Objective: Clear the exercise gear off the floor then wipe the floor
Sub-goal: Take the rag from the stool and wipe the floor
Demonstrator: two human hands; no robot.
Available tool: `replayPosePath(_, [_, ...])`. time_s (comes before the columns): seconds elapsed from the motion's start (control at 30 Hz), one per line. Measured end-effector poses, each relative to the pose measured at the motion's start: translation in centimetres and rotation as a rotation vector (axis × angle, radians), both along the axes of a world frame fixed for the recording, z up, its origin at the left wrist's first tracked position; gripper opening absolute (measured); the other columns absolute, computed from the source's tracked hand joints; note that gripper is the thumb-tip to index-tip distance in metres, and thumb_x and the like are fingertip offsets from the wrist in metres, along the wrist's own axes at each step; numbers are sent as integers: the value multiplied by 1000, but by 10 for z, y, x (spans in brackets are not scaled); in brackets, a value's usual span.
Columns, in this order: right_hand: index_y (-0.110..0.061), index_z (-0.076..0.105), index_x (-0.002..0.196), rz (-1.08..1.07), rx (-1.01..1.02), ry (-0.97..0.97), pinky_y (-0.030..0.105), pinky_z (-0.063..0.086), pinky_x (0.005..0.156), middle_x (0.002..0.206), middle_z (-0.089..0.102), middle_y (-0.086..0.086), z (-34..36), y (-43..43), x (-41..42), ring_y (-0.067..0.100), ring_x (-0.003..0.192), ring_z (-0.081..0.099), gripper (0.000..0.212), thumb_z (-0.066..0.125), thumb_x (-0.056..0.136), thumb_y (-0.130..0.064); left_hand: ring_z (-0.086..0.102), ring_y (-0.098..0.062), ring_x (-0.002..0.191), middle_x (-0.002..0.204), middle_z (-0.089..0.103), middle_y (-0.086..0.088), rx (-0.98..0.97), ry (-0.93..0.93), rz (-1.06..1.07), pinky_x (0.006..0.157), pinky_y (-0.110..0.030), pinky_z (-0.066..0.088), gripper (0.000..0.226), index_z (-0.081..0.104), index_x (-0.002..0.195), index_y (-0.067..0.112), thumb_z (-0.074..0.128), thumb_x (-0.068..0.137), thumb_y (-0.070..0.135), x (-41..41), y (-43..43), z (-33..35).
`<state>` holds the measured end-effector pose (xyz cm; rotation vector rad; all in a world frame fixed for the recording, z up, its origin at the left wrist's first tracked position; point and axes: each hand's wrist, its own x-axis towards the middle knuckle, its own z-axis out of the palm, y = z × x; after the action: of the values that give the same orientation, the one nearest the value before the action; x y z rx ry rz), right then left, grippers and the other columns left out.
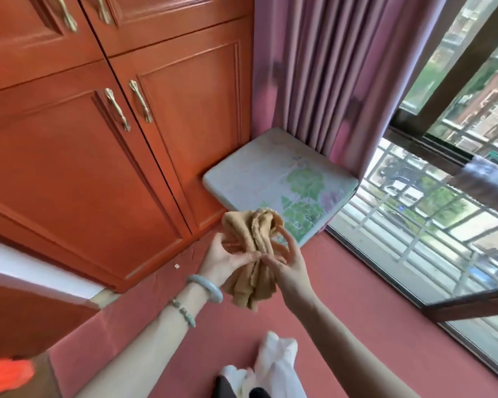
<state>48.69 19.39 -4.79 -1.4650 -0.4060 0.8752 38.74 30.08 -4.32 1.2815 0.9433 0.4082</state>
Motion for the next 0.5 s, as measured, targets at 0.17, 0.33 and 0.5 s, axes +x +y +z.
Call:
replayPosePath(0.17, [-35,43,128,-52,33,90,33,54,85,114,65,6,-10,35,42,13,87,67,63,63,76,-6,66,-22,101,102,71,-10,-103,19,-21,98,-42,47,68,61,102,9,88,41,25,42,39,-14])
replayPosePath(0.33, [-33,19,142,-66,9,118,23,54,71,116,60,-4,-24,67,100,12,88,69,82,69,82,-7,61,-20,108,113,65,-10,-43,52,-129,80,-17,50,56,57,113,10,80,61,11,105,79,-23])
replayPosePath(0.5, [-31,31,136,-102,-125,37,22,52,75,112,61,-3,-34,96,161,11,82,67,78,71,76,-3,59,-20,105,113,62,-8,16,140,-244,89,-27,48,63,55,119,12,74,60,21,168,115,-26])
